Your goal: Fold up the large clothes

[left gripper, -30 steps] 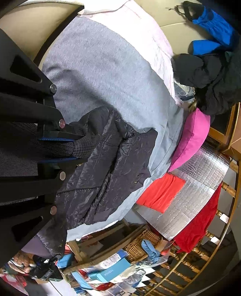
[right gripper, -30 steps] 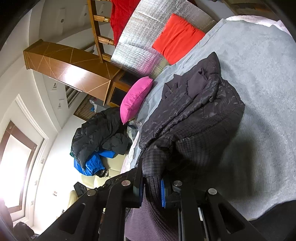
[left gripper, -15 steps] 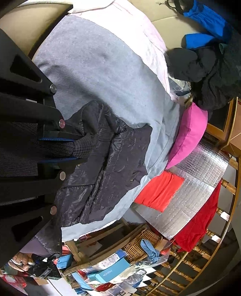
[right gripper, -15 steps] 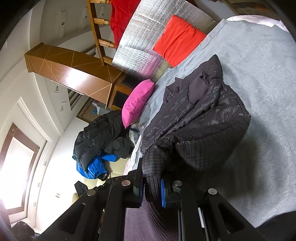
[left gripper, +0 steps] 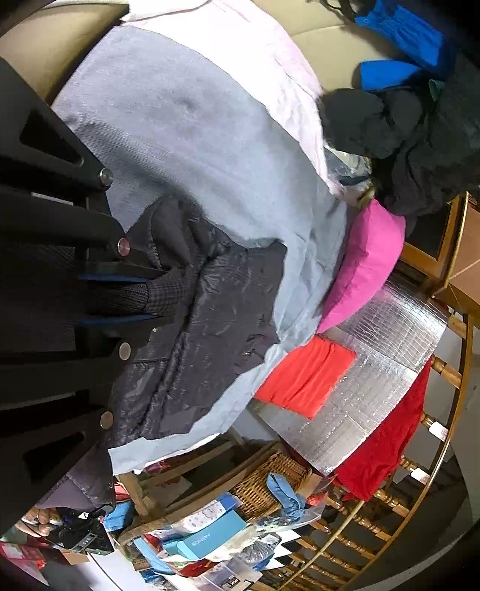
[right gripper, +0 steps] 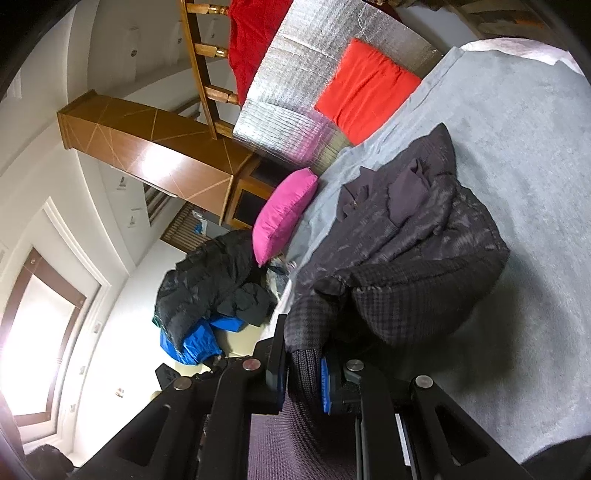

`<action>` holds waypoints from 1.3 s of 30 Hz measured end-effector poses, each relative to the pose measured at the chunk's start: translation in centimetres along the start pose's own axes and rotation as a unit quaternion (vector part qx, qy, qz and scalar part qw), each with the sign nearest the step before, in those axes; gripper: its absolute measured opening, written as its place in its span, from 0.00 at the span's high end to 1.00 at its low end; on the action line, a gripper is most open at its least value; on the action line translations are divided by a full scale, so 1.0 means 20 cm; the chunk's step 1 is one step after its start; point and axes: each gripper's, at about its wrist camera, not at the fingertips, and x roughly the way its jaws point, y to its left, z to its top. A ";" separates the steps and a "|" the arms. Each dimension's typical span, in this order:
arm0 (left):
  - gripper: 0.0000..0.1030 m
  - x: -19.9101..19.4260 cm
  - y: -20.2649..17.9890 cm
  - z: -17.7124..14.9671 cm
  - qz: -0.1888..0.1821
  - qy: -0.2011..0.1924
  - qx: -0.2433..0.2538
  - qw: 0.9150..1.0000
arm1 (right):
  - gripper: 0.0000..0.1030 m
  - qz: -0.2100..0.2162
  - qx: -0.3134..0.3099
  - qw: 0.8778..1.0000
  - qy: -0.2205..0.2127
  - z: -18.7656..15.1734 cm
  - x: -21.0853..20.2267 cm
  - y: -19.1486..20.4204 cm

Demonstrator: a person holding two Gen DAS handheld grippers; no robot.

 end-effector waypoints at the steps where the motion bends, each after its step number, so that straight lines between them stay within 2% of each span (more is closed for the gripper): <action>1: 0.86 0.00 -0.01 0.02 -0.003 -0.004 0.001 1.000 | 0.86 0.002 -0.003 1.000 -0.004 0.02 0.01 0.01; 12: 0.86 0.04 -0.18 0.31 -0.024 -0.057 0.028 0.998 | 0.86 0.046 -0.019 0.997 -0.061 0.30 0.08 0.15; 22: 0.86 0.25 -0.30 0.62 -0.023 -0.081 0.040 0.996 | 0.86 0.052 -0.019 0.994 -0.089 0.67 0.30 0.17; 32: 0.86 0.55 -0.33 0.84 -0.005 -0.076 0.032 0.997 | 0.86 0.031 0.002 0.994 -0.102 0.92 0.51 0.07; 39: 0.86 0.75 -0.33 0.98 0.021 -0.072 0.041 0.996 | 0.86 -0.002 0.019 0.994 -0.108 1.09 0.63 -0.03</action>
